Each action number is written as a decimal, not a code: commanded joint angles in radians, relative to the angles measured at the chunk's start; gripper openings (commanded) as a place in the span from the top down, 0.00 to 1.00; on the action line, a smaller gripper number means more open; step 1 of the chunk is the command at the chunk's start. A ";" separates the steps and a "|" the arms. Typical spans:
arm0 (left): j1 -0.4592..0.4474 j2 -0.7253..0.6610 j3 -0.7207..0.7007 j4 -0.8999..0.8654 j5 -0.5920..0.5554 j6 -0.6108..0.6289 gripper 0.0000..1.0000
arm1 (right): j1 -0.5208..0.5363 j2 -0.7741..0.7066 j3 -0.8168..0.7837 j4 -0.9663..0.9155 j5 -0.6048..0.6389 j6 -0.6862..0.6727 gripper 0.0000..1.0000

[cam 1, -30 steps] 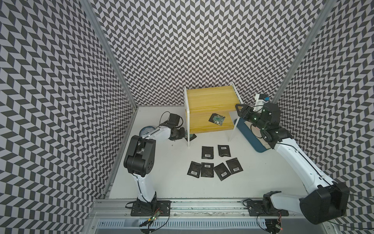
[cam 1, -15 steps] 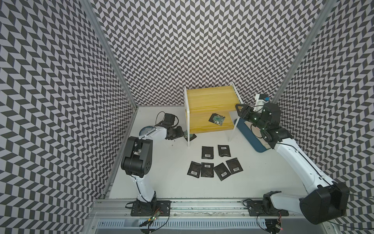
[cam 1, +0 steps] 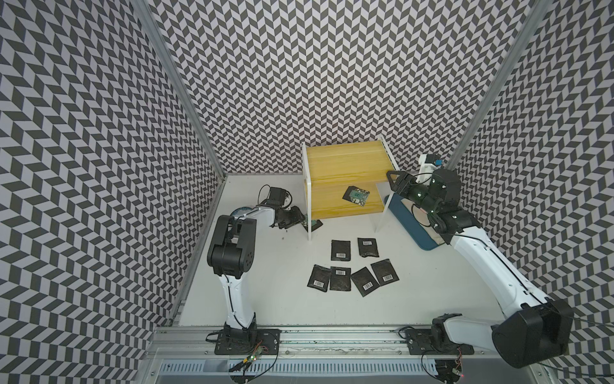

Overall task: Remove the tea bags from the shelf
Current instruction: Pick up the tea bag from the center of the board.

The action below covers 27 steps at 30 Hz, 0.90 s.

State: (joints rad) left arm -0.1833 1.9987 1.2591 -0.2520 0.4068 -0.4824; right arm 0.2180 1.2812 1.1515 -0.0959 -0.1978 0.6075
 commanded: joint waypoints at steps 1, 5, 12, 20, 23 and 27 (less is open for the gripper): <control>-0.004 0.048 0.011 -0.005 0.028 -0.018 0.61 | -0.015 -0.023 -0.022 0.015 0.011 0.009 0.38; -0.005 0.062 0.013 -0.021 -0.007 -0.014 0.75 | -0.024 -0.025 -0.032 0.022 0.003 0.018 0.38; -0.005 0.055 0.019 -0.020 -0.019 -0.007 0.95 | -0.032 -0.029 -0.044 0.026 -0.003 0.023 0.37; -0.001 -0.006 -0.002 -0.005 -0.023 -0.005 1.00 | -0.035 -0.035 -0.044 0.021 -0.003 0.022 0.36; 0.011 -0.058 -0.029 -0.003 -0.029 -0.010 1.00 | -0.035 -0.036 -0.047 0.021 -0.006 0.022 0.36; 0.026 -0.137 -0.073 -0.011 -0.042 -0.005 1.00 | -0.035 -0.040 -0.051 0.020 -0.007 0.020 0.36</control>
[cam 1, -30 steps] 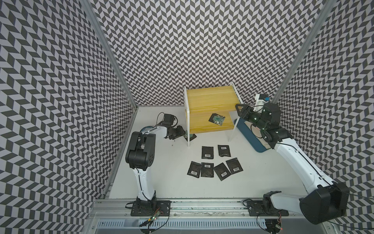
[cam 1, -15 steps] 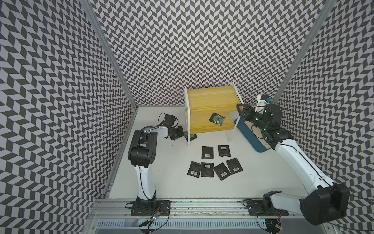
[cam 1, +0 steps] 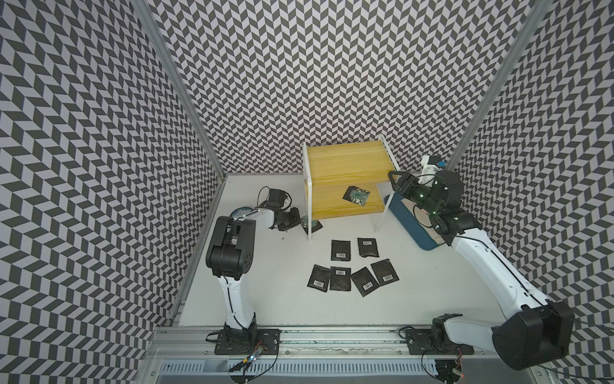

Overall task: Remove the tea bags from the shelf
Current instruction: Pick up the tea bag from the center of the board, then place the tea bag at the center of the board.

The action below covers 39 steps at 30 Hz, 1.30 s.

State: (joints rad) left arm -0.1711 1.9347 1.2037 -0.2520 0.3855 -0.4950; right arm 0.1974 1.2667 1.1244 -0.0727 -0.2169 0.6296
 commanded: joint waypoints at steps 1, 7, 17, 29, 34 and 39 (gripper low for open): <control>0.019 -0.092 -0.032 -0.013 -0.018 0.006 1.00 | -0.014 -0.026 -0.026 0.000 0.011 -0.002 0.36; 0.036 -0.213 -0.121 -0.037 -0.046 0.005 1.00 | -0.015 -0.032 -0.025 0.001 0.007 0.000 0.35; 0.042 -0.472 -0.263 -0.105 -0.031 -0.002 1.00 | -0.014 -0.038 -0.028 0.005 0.001 0.000 0.35; 0.038 -0.723 -0.345 -0.208 0.061 -0.033 1.00 | -0.014 -0.037 -0.029 0.010 -0.002 0.006 0.35; -0.009 -0.789 -0.422 -0.173 0.134 -0.102 1.00 | -0.015 -0.036 -0.023 0.011 -0.001 0.009 0.35; -0.078 -0.801 -0.444 -0.130 0.152 -0.144 1.00 | -0.015 -0.036 -0.025 0.013 -0.002 0.012 0.35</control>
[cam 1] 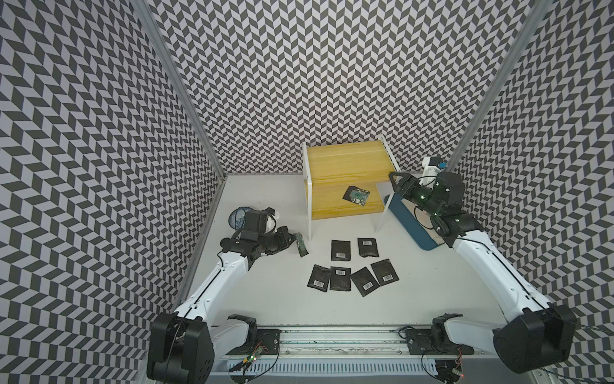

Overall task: Remove the tea bags from the shelf
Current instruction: Place the tea bag at the center of the board.

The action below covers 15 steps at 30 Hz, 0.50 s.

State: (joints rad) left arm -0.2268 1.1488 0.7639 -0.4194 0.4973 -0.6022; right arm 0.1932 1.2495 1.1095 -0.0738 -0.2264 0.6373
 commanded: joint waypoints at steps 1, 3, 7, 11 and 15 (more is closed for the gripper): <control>-0.029 -0.008 -0.003 0.045 0.045 -0.042 1.00 | -0.010 -0.018 -0.010 0.014 0.007 0.004 0.35; -0.038 0.011 -0.006 0.064 0.064 -0.055 1.00 | -0.009 -0.021 -0.008 0.012 0.008 0.004 0.35; -0.050 0.032 -0.050 0.149 0.096 -0.112 1.00 | -0.011 -0.026 -0.001 0.006 0.013 0.002 0.35; -0.054 0.041 -0.097 0.263 0.115 -0.176 1.00 | -0.010 -0.031 -0.001 0.004 0.021 -0.001 0.35; -0.055 0.079 -0.118 0.308 0.103 -0.190 1.00 | -0.010 -0.029 0.000 0.008 0.016 0.003 0.35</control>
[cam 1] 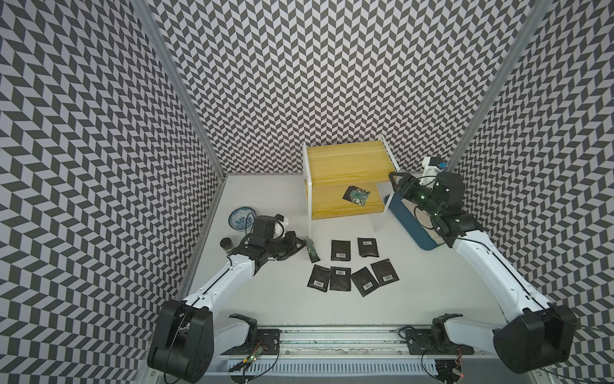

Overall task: Remove the tea bags from the shelf
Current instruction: Place the tea bag at the center of the board.

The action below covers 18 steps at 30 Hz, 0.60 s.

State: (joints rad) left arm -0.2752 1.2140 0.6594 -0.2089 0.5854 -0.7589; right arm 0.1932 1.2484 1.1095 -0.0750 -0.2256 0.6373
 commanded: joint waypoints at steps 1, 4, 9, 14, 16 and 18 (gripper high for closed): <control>-0.008 0.017 -0.025 0.121 0.014 -0.043 1.00 | -0.010 -0.026 0.001 0.010 0.015 0.003 0.35; -0.007 0.033 -0.048 0.176 -0.006 -0.066 1.00 | -0.011 -0.027 0.000 0.012 0.014 0.004 0.35; -0.007 0.032 -0.108 0.294 -0.052 -0.151 1.00 | -0.010 -0.027 0.000 0.011 0.015 0.003 0.35; -0.009 0.061 -0.116 0.320 -0.090 -0.157 1.00 | -0.010 -0.028 0.002 0.012 0.019 -0.001 0.35; -0.008 0.073 -0.123 0.330 -0.116 -0.152 1.00 | -0.010 -0.029 0.001 0.012 0.020 -0.001 0.35; -0.009 0.086 -0.141 0.353 -0.129 -0.162 1.00 | -0.010 -0.027 -0.002 0.017 0.019 0.002 0.35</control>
State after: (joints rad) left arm -0.2771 1.2842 0.5407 0.0826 0.4988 -0.9100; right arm 0.1932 1.2484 1.1095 -0.0746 -0.2253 0.6373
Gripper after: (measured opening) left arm 0.040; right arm 0.654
